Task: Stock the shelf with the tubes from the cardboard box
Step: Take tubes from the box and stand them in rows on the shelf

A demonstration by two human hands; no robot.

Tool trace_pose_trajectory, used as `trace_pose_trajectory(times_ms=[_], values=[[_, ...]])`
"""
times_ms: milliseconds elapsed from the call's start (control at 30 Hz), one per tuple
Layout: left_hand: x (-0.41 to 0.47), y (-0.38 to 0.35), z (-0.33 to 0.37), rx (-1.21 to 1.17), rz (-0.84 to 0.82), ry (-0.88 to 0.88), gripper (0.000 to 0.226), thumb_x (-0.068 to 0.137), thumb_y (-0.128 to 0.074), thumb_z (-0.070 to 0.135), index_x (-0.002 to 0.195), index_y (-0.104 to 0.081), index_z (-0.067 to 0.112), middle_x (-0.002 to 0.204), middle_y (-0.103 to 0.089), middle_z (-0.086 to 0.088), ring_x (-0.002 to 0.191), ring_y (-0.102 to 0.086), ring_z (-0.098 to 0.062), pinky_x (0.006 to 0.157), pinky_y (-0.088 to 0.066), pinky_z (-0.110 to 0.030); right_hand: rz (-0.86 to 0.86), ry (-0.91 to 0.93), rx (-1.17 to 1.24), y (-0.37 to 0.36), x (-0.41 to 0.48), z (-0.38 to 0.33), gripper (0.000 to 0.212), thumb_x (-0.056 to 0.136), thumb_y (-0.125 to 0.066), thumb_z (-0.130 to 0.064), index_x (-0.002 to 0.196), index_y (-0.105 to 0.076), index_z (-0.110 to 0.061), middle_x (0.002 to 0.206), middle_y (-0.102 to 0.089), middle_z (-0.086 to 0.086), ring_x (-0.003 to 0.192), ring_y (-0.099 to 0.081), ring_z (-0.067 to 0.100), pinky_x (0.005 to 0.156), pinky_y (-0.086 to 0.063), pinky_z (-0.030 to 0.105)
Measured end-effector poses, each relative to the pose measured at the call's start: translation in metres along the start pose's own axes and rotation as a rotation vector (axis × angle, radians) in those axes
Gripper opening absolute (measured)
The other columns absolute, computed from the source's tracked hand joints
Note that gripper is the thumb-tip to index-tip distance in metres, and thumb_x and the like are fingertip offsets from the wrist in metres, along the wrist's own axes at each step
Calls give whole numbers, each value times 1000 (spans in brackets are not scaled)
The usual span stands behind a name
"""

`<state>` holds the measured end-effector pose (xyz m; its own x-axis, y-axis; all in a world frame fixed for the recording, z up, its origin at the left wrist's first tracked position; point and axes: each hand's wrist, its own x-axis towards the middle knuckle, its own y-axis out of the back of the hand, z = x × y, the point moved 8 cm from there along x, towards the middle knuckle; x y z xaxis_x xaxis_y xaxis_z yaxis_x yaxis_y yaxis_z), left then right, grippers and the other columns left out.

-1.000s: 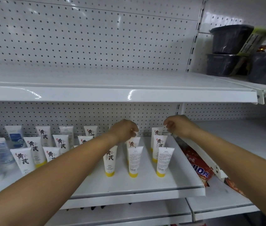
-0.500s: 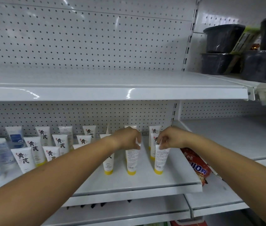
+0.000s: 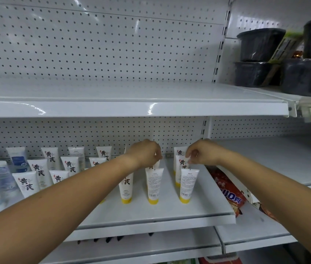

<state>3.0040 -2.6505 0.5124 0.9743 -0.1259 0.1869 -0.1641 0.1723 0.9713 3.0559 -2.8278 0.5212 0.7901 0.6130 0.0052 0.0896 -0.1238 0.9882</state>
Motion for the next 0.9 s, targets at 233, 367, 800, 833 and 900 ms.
trace_pose_trajectory(times_ms=[233,367,800,833,900], values=[[-1,-5,6,8,-104,109,25,96,-55,32,96,-74,16,94,-73,-3,81,-70,-21,69,-54,-28,-46,-120,50,-1,4,7,18,85,-72,-33,102,-72,-27,89,-71,-5,69,-70,12,66,-60,29],[-10,-20,11,-112,-227,185,32,99,-49,28,83,-67,7,60,-69,-5,42,-61,-18,48,-48,-22,-95,-157,105,-19,2,7,20,88,-69,-28,107,-72,-23,95,-72,2,66,-71,20,52,-56,25],[-17,-28,6,-52,-243,160,38,98,-48,39,84,-70,11,77,-73,-5,63,-73,-23,74,-59,-34,-70,-203,102,-28,0,2,25,94,-57,-32,95,-73,-13,64,-69,10,55,-68,23,61,-62,35],[-18,-28,5,-54,-250,165,38,97,-49,40,81,-69,11,77,-73,-6,64,-73,-24,73,-59,-33,-69,-205,73,-28,0,1,27,94,-57,-34,88,-73,-13,62,-69,9,56,-69,24,61,-61,34],[-18,-30,2,-48,-264,168,37,96,-53,41,77,-68,12,73,-71,-5,66,-73,-24,70,-56,-32,-56,-210,14,-28,0,-2,31,92,-57,-38,74,-68,-16,60,-63,1,58,-67,23,56,-56,31]])
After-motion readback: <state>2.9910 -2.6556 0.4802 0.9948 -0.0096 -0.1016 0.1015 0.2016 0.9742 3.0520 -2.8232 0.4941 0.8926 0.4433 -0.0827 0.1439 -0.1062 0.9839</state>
